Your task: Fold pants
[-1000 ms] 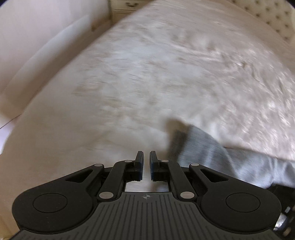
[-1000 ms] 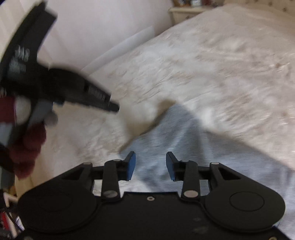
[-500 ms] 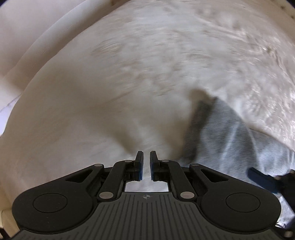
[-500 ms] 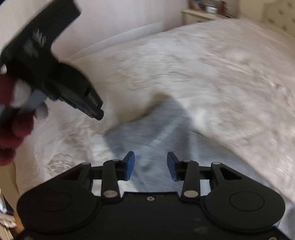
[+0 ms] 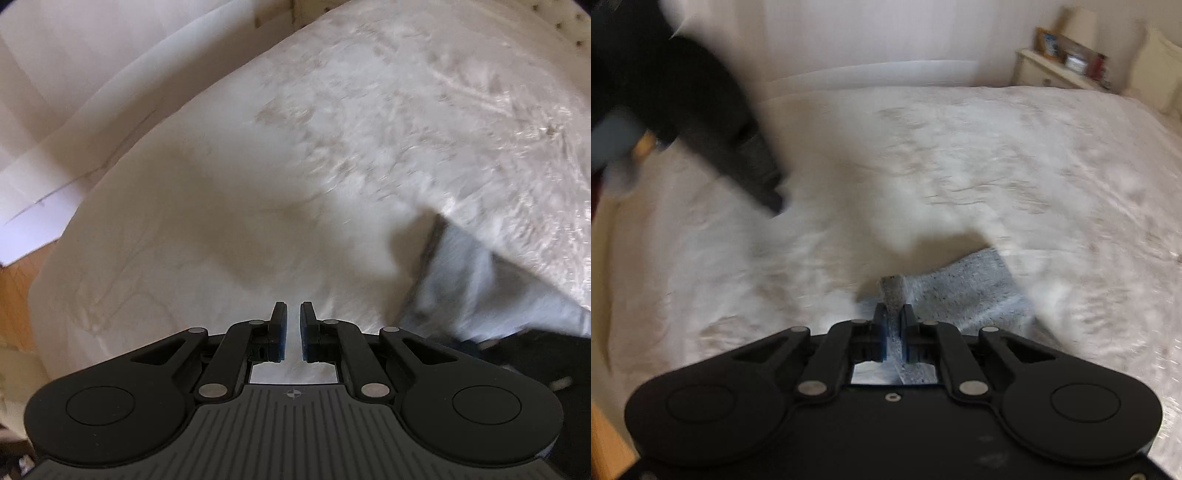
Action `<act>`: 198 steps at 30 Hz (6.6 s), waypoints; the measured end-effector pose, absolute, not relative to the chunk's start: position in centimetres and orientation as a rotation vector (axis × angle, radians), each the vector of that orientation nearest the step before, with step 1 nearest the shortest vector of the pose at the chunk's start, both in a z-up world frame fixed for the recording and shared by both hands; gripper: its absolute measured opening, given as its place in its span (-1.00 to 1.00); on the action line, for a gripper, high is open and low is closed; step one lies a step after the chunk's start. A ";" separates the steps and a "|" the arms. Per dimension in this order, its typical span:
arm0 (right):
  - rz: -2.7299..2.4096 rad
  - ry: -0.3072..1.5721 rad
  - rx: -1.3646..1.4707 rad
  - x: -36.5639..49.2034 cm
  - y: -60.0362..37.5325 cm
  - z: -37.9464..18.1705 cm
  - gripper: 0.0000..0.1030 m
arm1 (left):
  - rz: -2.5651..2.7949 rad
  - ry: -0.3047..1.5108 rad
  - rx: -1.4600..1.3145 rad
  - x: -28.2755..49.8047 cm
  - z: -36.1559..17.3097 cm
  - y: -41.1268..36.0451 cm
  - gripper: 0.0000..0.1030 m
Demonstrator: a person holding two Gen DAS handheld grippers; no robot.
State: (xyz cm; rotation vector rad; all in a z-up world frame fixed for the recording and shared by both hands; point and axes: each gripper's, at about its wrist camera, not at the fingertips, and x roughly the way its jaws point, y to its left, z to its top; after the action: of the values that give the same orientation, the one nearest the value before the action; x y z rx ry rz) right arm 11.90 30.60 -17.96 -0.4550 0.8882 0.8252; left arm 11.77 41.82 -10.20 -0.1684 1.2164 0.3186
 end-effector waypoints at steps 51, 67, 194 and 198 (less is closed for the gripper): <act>0.041 1.317 0.097 26.1 -31.6 -22.7 -0.20 | -0.159 1.192 0.085 9.1 -13.7 -2.0 -0.82; 0.109 1.393 -0.008 24.6 -30.1 -23.5 -0.84 | -0.114 1.221 0.067 11.8 -16.0 0.4 -0.82; 0.451 0.933 -0.633 18.5 0.4 -24.5 -0.52 | -0.164 1.124 -0.145 4.8 -17.1 26.2 0.85; 0.555 0.920 -0.799 17.9 0.9 -26.0 -0.51 | -0.150 1.129 -0.165 4.8 -17.4 26.2 0.85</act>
State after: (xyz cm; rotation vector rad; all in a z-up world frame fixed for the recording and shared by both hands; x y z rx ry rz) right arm 17.87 0.87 -25.96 -0.7987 0.9202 0.5548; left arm 4.85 26.17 -17.36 -0.1650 1.1290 -0.1504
